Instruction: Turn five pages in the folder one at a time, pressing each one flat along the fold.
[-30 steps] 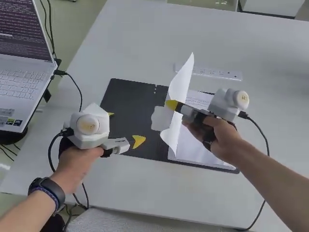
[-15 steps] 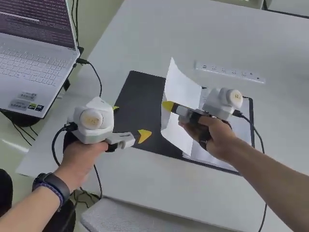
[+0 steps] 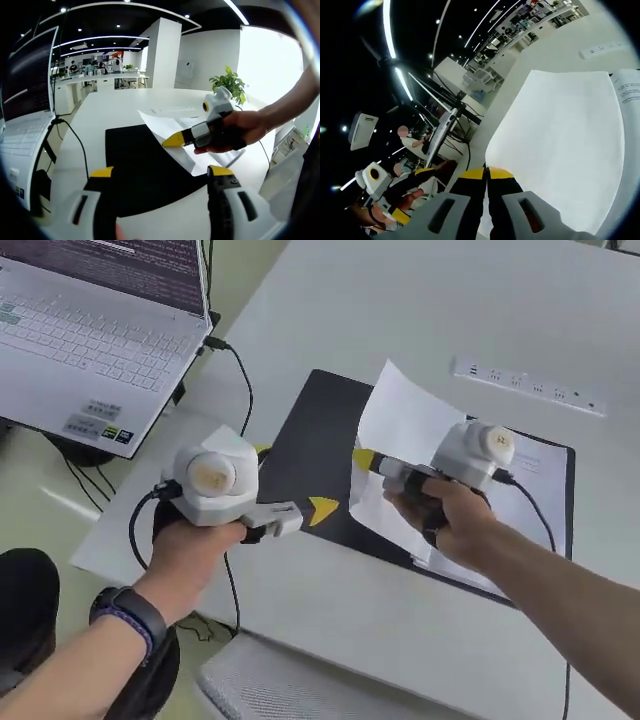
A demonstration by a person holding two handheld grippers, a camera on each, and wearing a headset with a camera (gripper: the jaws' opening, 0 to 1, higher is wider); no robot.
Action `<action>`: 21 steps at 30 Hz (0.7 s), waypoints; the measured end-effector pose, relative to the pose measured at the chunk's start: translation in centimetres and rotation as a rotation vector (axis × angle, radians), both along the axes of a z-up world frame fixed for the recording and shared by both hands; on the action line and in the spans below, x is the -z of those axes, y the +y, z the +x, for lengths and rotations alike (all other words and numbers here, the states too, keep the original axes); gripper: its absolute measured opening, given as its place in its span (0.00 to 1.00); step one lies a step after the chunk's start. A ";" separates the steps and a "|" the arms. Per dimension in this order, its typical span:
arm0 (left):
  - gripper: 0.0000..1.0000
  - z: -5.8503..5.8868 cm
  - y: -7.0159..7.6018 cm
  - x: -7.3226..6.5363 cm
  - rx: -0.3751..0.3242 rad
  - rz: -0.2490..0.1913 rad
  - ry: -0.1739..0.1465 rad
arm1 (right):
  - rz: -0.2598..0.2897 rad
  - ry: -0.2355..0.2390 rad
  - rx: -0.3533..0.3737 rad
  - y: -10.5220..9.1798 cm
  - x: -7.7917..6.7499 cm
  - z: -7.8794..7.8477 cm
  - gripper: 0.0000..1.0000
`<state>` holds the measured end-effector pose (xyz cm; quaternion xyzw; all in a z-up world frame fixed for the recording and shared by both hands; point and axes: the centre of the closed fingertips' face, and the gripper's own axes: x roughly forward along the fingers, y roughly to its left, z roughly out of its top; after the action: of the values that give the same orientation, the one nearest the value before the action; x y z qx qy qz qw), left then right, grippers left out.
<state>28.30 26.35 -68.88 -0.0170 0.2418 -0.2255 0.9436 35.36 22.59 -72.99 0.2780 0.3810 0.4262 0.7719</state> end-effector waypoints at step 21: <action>0.73 -0.2 0.1 0.0 -0.013 0.000 0.014 | -0.073 0.089 0.011 0.6 7.4 3.4 0.00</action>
<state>28.11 26.44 -68.90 -0.0200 0.2481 -0.2193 0.9434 38.79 23.17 -80.42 0.2705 0.4286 0.3949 0.7663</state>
